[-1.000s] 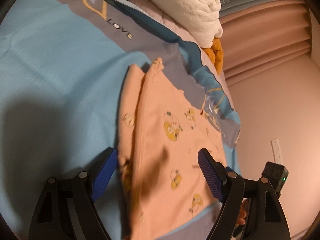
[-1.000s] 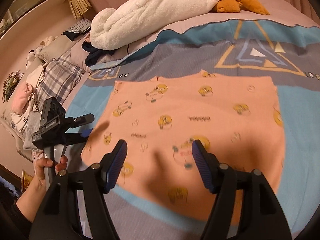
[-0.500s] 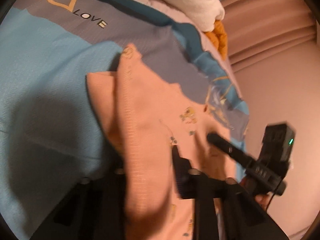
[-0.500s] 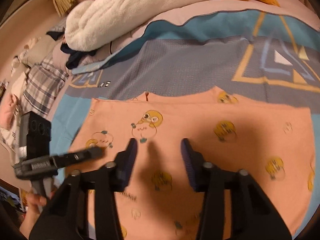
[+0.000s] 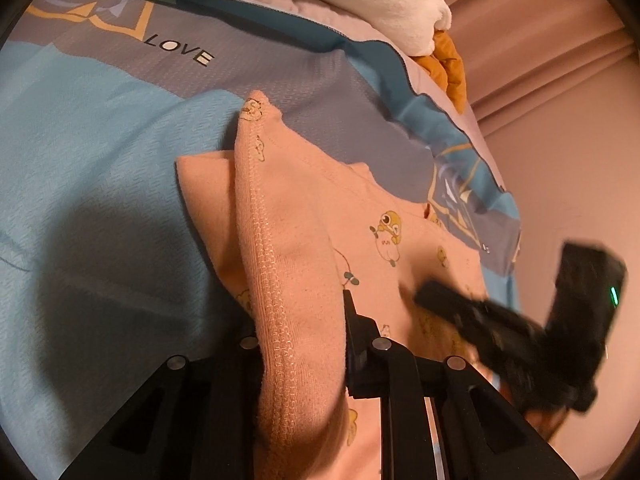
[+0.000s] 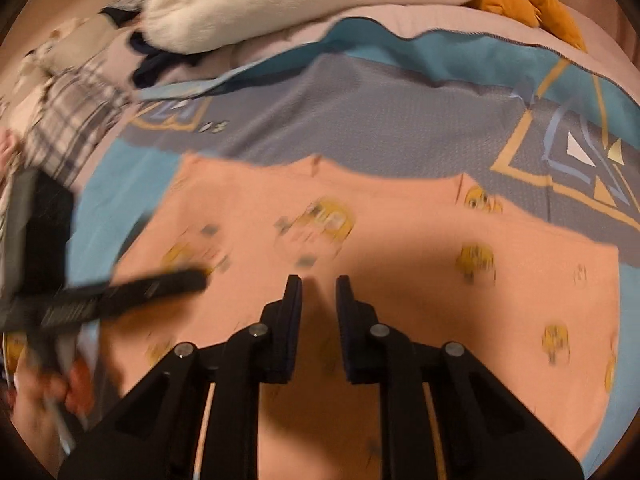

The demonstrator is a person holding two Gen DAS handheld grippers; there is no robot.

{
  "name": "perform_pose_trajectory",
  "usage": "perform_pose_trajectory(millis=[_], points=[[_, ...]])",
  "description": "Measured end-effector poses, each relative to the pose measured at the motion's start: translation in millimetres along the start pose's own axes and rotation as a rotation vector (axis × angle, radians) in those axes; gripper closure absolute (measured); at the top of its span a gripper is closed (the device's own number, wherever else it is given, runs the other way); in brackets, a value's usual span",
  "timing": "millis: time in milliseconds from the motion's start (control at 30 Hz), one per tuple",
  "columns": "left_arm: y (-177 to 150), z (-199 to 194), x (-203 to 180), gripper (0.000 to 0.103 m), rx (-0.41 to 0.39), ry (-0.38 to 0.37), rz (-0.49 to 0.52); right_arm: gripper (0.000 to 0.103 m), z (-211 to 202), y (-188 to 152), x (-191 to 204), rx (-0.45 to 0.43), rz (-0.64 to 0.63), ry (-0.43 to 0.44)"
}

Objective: Fold small clothes
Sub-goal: 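Fold the held side edge across the shirt with the left gripper, release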

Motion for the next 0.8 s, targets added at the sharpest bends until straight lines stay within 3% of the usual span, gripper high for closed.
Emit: perform_pose_trajectory(millis=[267, 367, 467, 633, 700, 767, 800], points=[[-0.2, 0.7, -5.3, 0.084, -0.003, 0.028, 0.006, 0.085, -14.7, -59.3, 36.8, 0.099, -0.11, 0.007], [-0.9, -2.0, -13.4, 0.086, -0.01, 0.051, 0.015, 0.084, -14.3, -63.1, 39.0, 0.101, -0.134, 0.006], [-1.9, -7.8, -28.5, 0.087, -0.023, 0.064, 0.044, 0.083, -27.5, -56.3, 21.4, 0.036, -0.005, 0.142], [-8.9, -10.1, -70.9, 0.087, -0.022, 0.101, 0.145, 0.077, -38.7, -46.8, -34.5, -0.118, 0.287, 0.266], [-14.5, -7.4, -88.2, 0.087, -0.017, 0.115, 0.185, 0.07, -37.8, -49.5, -55.3, -0.168, 0.403, 0.346], [-21.7, -0.5, -106.4, 0.087, -0.003, 0.124, 0.217, 0.045, -34.5, -55.0, -74.5, -0.208, 0.521, 0.423], [-25.7, 5.0, -115.5, 0.087, 0.006, 0.133, 0.232, 0.04, -32.6, -58.0, -80.2, -0.217, 0.561, 0.451]])
Point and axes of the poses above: each gripper's, at about its wrist camera, not at the fingertips, and z roughly the way its jaws point, x to its left, y to its top, the point moved 1 cm from there along z, roughly the way its jaws point, and after that the axes turned 13 degrees about -z, right-handed, at the moved point
